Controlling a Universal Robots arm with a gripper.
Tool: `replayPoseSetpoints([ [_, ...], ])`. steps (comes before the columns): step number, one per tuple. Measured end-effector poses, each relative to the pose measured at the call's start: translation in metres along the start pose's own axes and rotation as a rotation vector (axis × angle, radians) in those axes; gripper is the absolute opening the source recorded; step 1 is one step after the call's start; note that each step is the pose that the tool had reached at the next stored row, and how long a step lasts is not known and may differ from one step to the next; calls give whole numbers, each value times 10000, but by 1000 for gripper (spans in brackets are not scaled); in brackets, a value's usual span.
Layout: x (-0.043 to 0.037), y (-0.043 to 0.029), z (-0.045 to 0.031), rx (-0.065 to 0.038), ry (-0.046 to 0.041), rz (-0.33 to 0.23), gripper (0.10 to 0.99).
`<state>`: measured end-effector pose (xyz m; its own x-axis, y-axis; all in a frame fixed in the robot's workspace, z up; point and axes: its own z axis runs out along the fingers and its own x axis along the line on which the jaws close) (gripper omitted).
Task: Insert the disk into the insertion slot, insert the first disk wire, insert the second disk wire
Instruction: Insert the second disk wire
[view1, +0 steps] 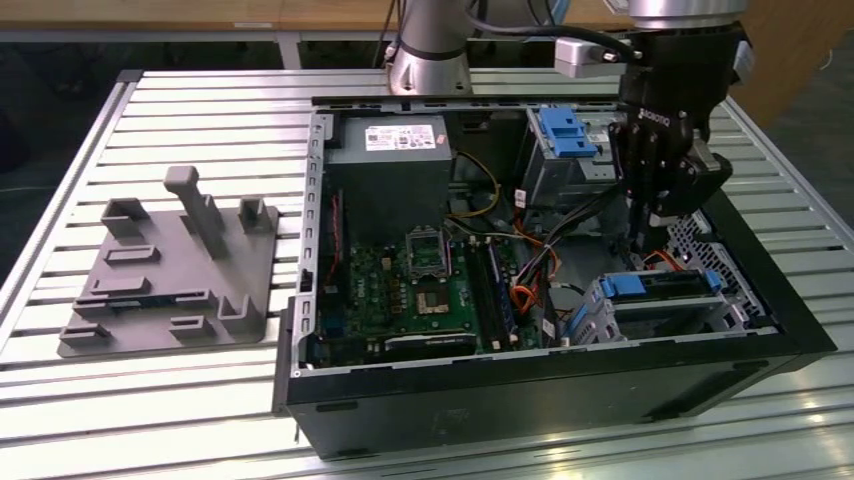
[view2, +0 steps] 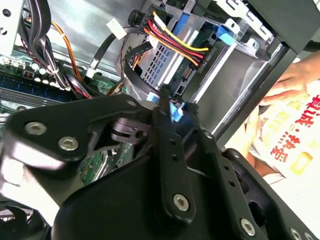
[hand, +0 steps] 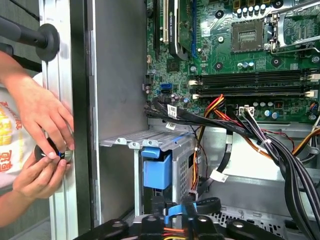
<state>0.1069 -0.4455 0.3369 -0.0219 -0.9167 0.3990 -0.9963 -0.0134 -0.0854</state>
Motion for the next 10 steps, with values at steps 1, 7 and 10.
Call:
replayPoseSetpoints([
  [1, -1, 0, 2, 0, 0, 0, 275],
  [7, -6, 1, 12, 0, 0, 0, 275],
  [10, -7, 2, 15, 0, 0, 0, 275],
])
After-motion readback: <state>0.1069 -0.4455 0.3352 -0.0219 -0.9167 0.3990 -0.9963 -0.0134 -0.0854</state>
